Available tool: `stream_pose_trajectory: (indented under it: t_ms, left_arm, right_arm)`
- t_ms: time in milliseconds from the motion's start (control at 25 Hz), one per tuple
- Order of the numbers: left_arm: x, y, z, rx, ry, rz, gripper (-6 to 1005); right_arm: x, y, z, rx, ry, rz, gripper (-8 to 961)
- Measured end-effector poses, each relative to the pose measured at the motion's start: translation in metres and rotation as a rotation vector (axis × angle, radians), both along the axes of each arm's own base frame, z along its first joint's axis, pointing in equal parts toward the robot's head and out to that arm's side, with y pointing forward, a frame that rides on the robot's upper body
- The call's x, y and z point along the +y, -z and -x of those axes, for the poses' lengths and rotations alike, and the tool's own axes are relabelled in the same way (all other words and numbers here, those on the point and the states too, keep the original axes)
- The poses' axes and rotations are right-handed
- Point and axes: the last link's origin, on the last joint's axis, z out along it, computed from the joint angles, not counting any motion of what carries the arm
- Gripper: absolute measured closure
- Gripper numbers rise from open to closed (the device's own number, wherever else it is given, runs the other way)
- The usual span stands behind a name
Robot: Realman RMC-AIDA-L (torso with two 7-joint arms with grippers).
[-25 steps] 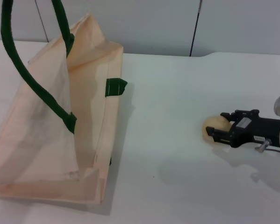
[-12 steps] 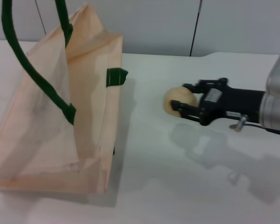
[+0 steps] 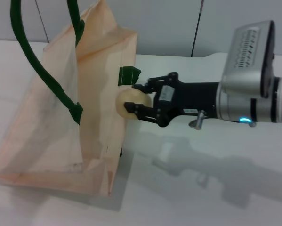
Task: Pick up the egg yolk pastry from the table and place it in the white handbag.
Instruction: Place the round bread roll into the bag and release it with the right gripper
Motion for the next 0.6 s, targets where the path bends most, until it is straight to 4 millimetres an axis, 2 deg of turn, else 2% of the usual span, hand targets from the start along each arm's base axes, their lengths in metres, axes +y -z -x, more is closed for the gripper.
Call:
stream_pose_trajectory:
  t_ms: [440, 600]
  left_arm:
    - [0.001, 0.004, -0.005, 0.004, 0.014, 0.014, 882]
    - [0.003, 0.011, -0.01, 0.015, 0.025, 0.034, 881]
  right_arm:
    - [0.003, 0.017, 0.026, 0.009, -0.11, 0.04, 587]
    - [0.01, 0.026, 0.03, -0.006, -0.127, 0.043, 587]
